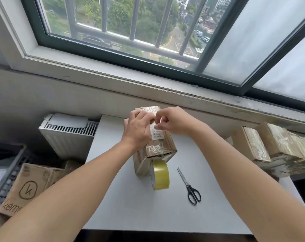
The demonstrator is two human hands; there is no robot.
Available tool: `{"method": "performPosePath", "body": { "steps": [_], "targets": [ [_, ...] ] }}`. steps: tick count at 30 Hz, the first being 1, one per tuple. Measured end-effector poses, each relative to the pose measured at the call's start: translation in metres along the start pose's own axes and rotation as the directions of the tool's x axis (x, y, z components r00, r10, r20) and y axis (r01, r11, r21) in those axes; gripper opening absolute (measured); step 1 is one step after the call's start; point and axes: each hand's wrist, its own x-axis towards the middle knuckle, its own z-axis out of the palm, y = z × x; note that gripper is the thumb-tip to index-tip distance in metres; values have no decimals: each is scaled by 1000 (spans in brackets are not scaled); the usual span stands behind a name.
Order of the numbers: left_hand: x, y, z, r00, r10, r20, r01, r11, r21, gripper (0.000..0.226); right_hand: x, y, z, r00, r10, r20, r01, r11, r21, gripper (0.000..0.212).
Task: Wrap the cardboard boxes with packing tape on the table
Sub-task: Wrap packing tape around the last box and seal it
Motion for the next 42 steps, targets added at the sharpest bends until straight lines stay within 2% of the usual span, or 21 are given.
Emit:
{"method": "performPosePath", "body": {
  "steps": [9,13,16,19,21,24,27,28,29,32,34,36,39,41,42],
  "targets": [
    [-2,0,0,1000,-9,-28,8,999,-36,39,8,8,21,999,17,-35,-20,997,-72,16],
    [-1,7,-1,999,-27,-40,24,998,-55,40,7,8,23,997,-12,-81,-5,979,-205,12],
    [0,9,4,998,-41,-45,38,998,-47,37,4,12,28,992,7,-128,-40,966,-257,21],
    [-2,6,8,1000,-5,-27,5,1000,18,26,1,18,26,959,185,-213,-215,969,-125,67],
    [-3,8,7,1000,-5,-4,5,998,65,19,1,23,27,921,296,-252,-310,951,-15,82],
    [4,15,2,998,-37,46,31,993,112,32,-12,29,40,882,350,-316,-294,932,213,65],
    [9,18,-2,995,-60,81,49,990,131,32,-54,40,55,790,416,-451,-163,851,499,25],
    [10,18,-1,994,-66,84,54,989,140,30,-72,45,61,768,440,-465,-135,821,554,20],
    [12,18,0,994,-73,84,59,986,153,28,-91,47,69,776,451,-441,-134,802,583,24],
    [20,28,9,995,-90,49,77,972,221,26,-131,40,101,917,355,-181,-211,818,535,46],
    [24,37,18,993,-116,24,105,954,279,27,-135,32,120,931,358,-70,-270,806,527,55],
    [26,46,23,991,-132,20,118,936,331,27,-129,30,129,891,442,-107,-323,781,534,60],
    [29,53,24,989,-125,85,68,872,485,28,-127,39,121,842,501,-198,-321,762,562,47],
    [33,50,21,982,-57,182,-55,832,552,32,-131,51,107,862,438,-255,-237,794,560,43],
    [34,46,18,967,51,251,-182,827,531,34,-132,55,98,878,388,-280,-191,822,537,43]
  ]
}}
